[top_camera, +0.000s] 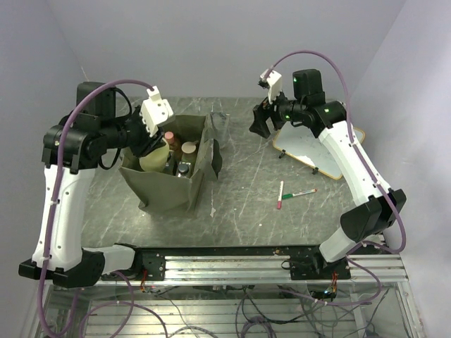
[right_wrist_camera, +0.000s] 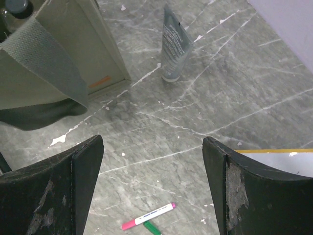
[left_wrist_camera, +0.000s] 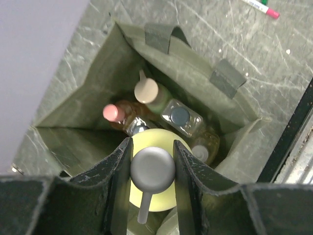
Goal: Place the personal care products into the canvas bag
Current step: Place the care product in the canvas bag, then pick up the care product from the center of the board.
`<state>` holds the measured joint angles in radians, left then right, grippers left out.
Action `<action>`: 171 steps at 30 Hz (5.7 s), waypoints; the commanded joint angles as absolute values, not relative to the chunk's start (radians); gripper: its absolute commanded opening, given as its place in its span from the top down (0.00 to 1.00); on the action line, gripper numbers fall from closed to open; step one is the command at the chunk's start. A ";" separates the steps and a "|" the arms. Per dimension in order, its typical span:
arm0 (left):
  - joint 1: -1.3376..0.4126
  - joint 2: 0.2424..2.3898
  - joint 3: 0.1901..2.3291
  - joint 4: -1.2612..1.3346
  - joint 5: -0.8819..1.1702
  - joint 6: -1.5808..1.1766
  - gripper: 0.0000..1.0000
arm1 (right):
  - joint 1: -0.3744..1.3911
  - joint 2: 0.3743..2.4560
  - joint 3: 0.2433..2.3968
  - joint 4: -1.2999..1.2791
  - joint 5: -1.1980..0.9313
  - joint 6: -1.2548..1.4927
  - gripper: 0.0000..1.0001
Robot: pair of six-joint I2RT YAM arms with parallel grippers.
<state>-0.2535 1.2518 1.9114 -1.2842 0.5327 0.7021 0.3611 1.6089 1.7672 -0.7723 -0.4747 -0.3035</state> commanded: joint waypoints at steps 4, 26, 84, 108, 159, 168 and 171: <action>-0.192 1.195 1.815 -1.099 0.498 0.673 0.93 | 0.377 1.605 1.766 -0.743 -0.471 -0.304 0.18; -0.126 1.180 1.605 -1.055 0.413 0.601 0.93 | 0.379 1.523 1.665 -0.751 -0.486 -0.365 0.17; -0.125 1.397 1.393 -1.183 0.376 0.776 0.93 | 0.379 1.472 1.518 -0.693 -0.467 -0.421 0.15; -0.130 1.398 1.294 -1.100 0.410 0.776 0.64 | 0.379 1.489 1.538 -0.667 -0.449 -0.424 0.15; -0.093 1.337 1.839 -0.953 0.310 0.398 0.11 | 0.379 1.942 1.898 -0.439 -0.526 -0.340 0.12; -0.026 1.379 1.866 -0.949 0.212 0.355 0.09 | 0.383 2.117 2.010 -0.397 -0.588 -0.334 0.12; 0.008 1.384 1.875 -0.955 0.219 0.350 0.09 | 0.388 2.159 2.041 -0.403 -0.595 -0.359 0.12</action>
<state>-0.0372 1.3716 1.8378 -0.9745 0.2527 0.3820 0.3771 2.1151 1.9858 -0.4290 -0.5594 -0.3340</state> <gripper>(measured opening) 0.911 0.881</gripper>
